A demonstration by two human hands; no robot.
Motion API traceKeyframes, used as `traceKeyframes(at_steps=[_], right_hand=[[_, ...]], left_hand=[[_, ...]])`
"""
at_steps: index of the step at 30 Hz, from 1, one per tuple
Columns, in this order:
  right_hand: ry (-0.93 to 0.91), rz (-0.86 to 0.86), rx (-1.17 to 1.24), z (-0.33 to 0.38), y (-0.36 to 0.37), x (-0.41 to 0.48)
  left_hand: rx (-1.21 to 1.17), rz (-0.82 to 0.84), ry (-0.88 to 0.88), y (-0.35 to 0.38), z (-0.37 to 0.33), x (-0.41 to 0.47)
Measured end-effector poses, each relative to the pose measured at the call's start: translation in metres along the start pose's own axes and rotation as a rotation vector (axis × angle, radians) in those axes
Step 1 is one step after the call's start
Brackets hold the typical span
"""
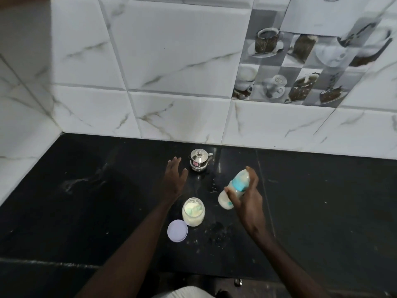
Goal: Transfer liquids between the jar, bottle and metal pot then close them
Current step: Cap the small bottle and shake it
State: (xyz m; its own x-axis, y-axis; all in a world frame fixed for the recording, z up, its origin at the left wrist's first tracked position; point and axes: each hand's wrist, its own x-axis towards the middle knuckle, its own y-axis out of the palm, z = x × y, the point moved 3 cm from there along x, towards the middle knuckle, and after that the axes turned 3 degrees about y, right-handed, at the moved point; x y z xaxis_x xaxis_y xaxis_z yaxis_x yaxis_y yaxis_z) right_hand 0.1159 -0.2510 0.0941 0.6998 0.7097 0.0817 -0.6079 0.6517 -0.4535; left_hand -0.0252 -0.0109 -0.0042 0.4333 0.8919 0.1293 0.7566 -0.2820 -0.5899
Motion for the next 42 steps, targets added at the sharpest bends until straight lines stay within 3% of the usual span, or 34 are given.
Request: traceKeyframes(at_steps=[25,42], right_hand=[[-0.071,0.064,0.044,-0.001,0.0,0.012],[0.049,0.167,-0.11,-0.059,0.025,0.023]], left_hand=[[0.028,0.013,-0.009,-0.003,0.008,-0.005],[0.056,0.026,-0.008,0.001,0.003,-0.004]])
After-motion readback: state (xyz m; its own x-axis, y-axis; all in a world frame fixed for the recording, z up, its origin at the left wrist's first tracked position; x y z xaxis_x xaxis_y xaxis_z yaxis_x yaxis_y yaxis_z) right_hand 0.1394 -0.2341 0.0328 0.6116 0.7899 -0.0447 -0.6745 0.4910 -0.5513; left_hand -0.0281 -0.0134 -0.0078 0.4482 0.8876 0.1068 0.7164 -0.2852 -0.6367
